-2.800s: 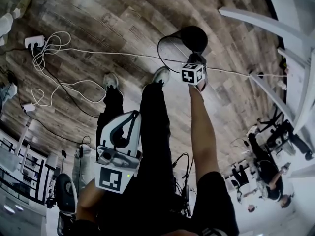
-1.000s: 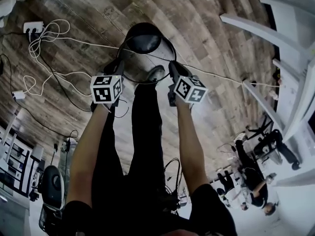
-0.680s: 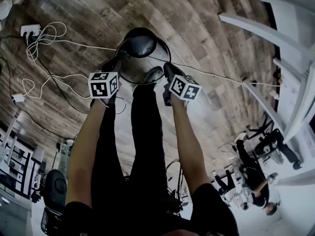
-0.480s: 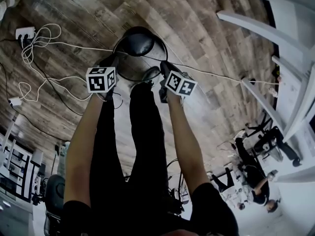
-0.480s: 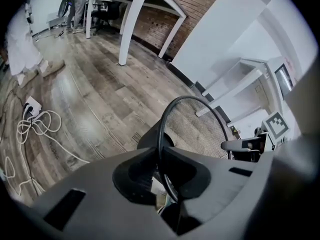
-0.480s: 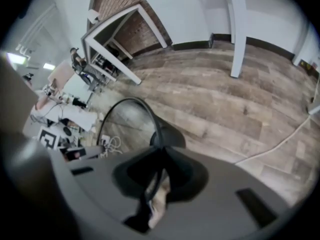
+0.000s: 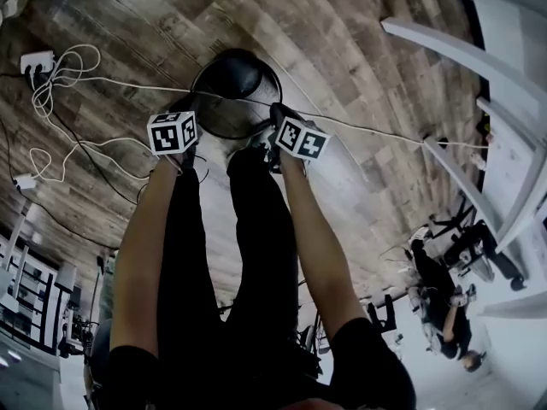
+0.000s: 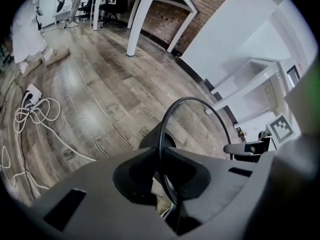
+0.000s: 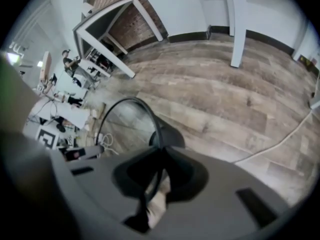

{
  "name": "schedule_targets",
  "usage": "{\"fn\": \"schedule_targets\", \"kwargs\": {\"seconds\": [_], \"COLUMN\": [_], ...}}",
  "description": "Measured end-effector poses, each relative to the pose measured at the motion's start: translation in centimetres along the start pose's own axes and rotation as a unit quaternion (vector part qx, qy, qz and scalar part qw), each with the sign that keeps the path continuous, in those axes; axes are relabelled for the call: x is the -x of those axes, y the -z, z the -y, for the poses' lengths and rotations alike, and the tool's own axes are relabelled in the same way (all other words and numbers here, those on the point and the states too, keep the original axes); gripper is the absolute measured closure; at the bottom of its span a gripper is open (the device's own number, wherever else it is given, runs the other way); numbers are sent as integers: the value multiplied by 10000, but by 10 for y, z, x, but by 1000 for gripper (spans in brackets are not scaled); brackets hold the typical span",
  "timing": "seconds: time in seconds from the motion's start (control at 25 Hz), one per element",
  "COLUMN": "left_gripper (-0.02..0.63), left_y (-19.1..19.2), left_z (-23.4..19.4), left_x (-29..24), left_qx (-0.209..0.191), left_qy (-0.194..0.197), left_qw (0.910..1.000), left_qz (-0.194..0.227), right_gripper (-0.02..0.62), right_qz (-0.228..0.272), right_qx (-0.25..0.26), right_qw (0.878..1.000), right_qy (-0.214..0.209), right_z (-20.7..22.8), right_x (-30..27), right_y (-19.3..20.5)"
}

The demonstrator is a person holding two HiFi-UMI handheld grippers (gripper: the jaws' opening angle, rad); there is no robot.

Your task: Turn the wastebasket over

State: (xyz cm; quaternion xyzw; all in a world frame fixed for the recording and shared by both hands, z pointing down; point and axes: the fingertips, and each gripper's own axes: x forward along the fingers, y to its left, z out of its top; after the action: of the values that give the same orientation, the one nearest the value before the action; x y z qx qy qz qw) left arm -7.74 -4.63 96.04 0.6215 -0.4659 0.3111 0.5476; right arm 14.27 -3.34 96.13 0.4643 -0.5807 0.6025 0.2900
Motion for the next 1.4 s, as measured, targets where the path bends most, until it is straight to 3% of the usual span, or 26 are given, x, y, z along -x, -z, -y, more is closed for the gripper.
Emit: {"fn": "schedule_targets", "kwargs": {"seconds": [0.52,0.64,0.72,0.8,0.96,1.16,1.4], "left_gripper": [545,540,531,513,494,525,567], "left_y": [12,13,13,12,7,1,-14], "left_z": [-9,-9,-10,-13,-19,-16,25], "left_x": [-14,-14,-12,-6,16,62,141], "left_qx": [-108,-208,-277,-212,-98,-119,152], "left_qy": [19,-142,-304,-415,-571,-706,-176], "left_qw": [9999,9995,9988,9986,9982,9974,9997], "left_qz": [-77,-192,-267,-253,-173,-84,95], "right_gripper": [545,542,454,446,440,442,510], "right_qz": [-25,-36,-35,-31,65,178,432], "right_qx": [-19,139,217,224,167,89,-208], "right_qw": [10000,9997,9993,9989,9989,9994,9988], "right_qy": [72,207,310,421,432,272,15], "right_z": [8,7,7,7,-3,-31,-79], "right_x": [-15,-15,-12,-6,17,59,131], "right_y": [15,14,11,10,5,-1,-4]}}
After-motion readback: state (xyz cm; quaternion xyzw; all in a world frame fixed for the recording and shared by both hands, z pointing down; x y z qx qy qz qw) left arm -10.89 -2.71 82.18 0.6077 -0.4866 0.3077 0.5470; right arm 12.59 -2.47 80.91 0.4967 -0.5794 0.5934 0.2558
